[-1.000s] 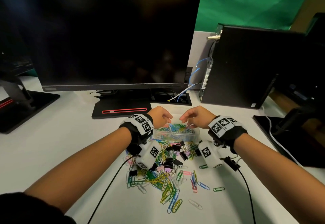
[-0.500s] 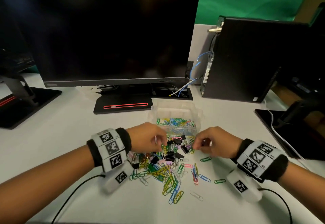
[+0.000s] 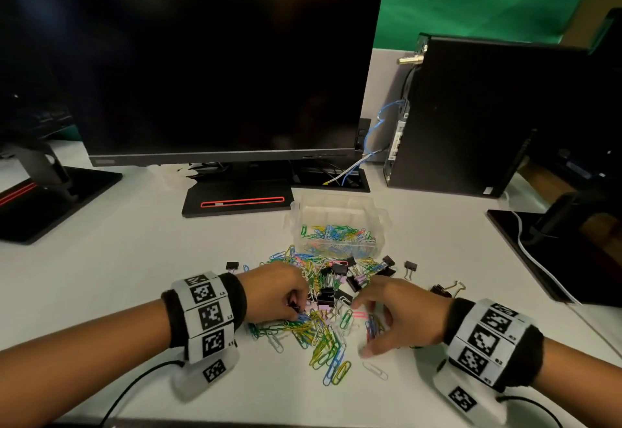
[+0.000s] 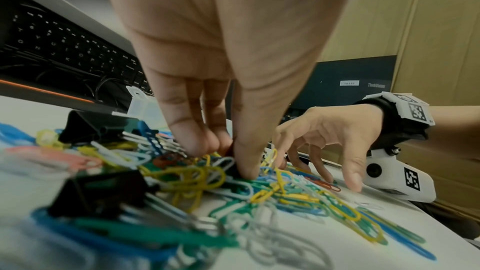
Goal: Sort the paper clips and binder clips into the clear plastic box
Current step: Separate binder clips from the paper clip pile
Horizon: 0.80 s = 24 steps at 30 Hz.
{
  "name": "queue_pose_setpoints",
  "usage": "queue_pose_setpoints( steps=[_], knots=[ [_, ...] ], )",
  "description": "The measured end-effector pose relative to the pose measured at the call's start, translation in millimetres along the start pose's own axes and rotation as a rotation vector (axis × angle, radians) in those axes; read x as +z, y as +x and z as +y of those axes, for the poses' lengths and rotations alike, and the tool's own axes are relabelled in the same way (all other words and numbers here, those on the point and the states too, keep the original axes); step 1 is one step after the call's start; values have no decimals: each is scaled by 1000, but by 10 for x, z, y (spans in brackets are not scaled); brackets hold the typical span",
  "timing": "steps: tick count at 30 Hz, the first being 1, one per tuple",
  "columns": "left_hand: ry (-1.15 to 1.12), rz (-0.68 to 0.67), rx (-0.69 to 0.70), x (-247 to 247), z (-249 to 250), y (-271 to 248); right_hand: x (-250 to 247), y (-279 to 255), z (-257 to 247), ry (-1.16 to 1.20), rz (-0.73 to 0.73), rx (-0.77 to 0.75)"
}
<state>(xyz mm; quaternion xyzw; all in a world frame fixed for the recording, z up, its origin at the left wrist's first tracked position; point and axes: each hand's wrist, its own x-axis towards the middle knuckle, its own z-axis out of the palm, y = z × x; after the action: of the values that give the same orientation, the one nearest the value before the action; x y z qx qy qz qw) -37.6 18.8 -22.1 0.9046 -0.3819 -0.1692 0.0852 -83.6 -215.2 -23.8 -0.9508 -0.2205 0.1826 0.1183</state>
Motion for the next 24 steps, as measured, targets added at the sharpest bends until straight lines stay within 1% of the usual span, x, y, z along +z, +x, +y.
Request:
queue_pose_setpoints(
  steps=[3, 7, 11, 15, 18, 20, 24],
  knots=[
    [-21, 40, 4, -16, -24, -16, 29, 35, -117, 7, -14, -3],
    [-78, 127, -45, -63, -118, -58, 72, 66, -253, -31, -7, 4],
    [-31, 176, -107, -108, -249, -130, 111, 91, -283, -91, 3, -20],
    [-9, 172, -182, -117, -429, -250, 85, 121, -206, -19, 37, 5],
    [-4, 150, -245, -92, -539, -325, 48, 127, -125, 69, 63, -22],
    [-3, 129, -278, -72, -593, -370, 20, 115, -77, 117, 51, -26],
    [-14, 103, -294, -38, -673, -439, -56, 92, -13, 81, 17, -42]
  ],
)
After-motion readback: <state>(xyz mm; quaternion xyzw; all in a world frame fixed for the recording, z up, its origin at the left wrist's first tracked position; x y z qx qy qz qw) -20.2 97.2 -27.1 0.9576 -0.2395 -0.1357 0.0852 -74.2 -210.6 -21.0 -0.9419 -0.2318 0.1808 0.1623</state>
